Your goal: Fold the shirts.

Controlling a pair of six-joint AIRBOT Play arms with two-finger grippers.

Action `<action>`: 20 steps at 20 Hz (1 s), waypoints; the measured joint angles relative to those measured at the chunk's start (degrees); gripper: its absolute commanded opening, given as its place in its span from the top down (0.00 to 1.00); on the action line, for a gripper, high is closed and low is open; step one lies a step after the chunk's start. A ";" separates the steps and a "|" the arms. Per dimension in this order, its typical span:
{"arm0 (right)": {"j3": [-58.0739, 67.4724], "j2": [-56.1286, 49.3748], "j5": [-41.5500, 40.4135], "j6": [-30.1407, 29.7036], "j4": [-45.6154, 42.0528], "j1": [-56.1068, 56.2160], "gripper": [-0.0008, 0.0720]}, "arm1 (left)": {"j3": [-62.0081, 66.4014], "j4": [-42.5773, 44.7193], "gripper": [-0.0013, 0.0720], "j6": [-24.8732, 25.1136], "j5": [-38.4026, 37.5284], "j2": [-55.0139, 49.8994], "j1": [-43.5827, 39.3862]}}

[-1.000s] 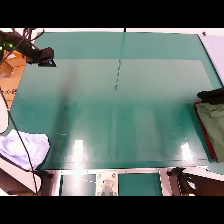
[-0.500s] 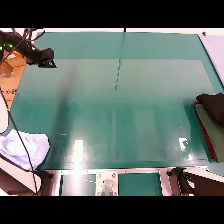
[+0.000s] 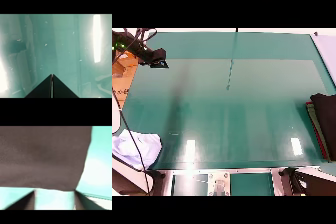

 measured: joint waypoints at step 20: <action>-9.81 7.72 -13.09 -5.38 9.27 65.61 0.96 | -57.29 1.97 0.94 -3.48 11.61 38.23 -10.60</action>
